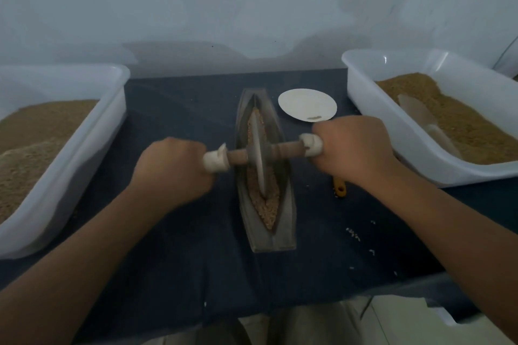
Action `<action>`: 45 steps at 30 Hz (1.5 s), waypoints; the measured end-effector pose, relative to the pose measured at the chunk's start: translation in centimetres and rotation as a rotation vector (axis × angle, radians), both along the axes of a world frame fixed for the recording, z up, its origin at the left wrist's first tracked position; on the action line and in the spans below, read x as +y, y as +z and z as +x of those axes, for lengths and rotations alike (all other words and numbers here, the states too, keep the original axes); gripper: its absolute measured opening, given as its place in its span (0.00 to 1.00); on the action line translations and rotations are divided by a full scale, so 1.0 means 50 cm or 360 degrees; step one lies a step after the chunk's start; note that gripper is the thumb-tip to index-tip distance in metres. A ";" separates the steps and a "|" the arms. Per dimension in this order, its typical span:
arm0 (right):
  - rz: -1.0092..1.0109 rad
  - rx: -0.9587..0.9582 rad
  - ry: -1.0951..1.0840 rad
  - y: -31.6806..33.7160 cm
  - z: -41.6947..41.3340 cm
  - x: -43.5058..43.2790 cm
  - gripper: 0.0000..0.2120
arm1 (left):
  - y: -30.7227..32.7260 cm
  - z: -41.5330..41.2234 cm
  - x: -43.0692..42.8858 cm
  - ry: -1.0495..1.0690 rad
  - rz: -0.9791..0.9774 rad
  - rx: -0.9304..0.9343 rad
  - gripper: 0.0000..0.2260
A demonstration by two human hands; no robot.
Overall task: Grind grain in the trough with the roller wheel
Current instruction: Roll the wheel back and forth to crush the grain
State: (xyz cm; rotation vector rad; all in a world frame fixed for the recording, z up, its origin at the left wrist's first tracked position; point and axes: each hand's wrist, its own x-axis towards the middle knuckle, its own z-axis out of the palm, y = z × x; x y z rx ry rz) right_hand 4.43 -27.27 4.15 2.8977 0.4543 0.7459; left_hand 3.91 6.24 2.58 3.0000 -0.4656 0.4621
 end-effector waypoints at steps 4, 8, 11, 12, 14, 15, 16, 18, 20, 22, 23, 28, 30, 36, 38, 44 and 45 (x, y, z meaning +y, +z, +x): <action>0.0013 0.0084 -0.0208 0.017 0.123 0.025 0.17 | 0.045 0.132 -0.046 0.0154 0.0008 0.0125 0.13; -0.0052 0.0143 -0.0328 0.036 0.141 0.037 0.15 | 0.063 0.141 -0.057 0.0160 0.0024 0.0235 0.10; -0.0030 0.0132 -0.0187 0.015 0.058 0.013 0.15 | 0.050 0.064 -0.029 0.0048 0.0127 0.0217 0.10; -0.0004 0.0088 -0.0103 0.009 0.021 0.006 0.15 | 0.042 0.032 -0.019 -0.0001 0.0163 0.0158 0.11; 0.0108 0.0067 0.0021 0.004 -0.035 -0.005 0.14 | 0.037 -0.016 -0.006 -0.0095 0.0189 0.0020 0.12; 0.0163 0.0104 0.0028 -0.002 -0.044 -0.011 0.14 | 0.039 -0.019 -0.004 -0.0122 0.0191 -0.0010 0.13; 0.0200 0.0163 -0.0003 -0.008 -0.040 -0.013 0.14 | 0.043 -0.009 -0.006 -0.0125 0.0208 0.0005 0.13; 0.0148 0.0243 -0.0145 -0.013 0.001 -0.004 0.16 | 0.051 0.036 -0.023 -0.0069 0.0244 0.0133 0.12; 0.0130 0.0266 -0.0263 -0.007 0.068 0.014 0.16 | 0.066 0.102 -0.046 0.0044 0.0237 0.0149 0.11; 0.0154 0.0177 -0.0328 0.008 0.125 0.031 0.17 | 0.080 0.155 -0.060 0.0136 0.0177 0.0144 0.12; 0.0133 0.0129 -0.0343 0.017 0.141 0.037 0.17 | 0.084 0.168 -0.063 0.0149 0.0144 0.0169 0.13; 0.0020 0.0281 -0.0259 0.032 0.075 0.025 0.16 | 0.059 0.094 -0.035 0.0083 0.0123 0.0252 0.11; 0.0004 0.0236 -0.0168 0.019 0.003 0.011 0.15 | 0.035 0.023 -0.012 -0.0057 0.0161 0.0058 0.14; 0.0177 0.0453 -0.0198 0.007 0.002 0.004 0.20 | 0.033 0.074 -0.017 -0.0062 0.0251 0.0015 0.14; 0.0239 0.0353 -0.0276 0.014 0.063 0.025 0.19 | 0.050 0.137 -0.038 0.0040 0.0211 0.0049 0.13; 0.0146 0.0382 -0.0301 0.036 0.097 0.032 0.18 | 0.067 0.132 -0.047 0.0103 0.0117 0.0182 0.12; 0.0140 0.0358 -0.0240 0.030 0.064 0.026 0.17 | 0.057 0.100 -0.036 0.0078 0.0124 0.0172 0.13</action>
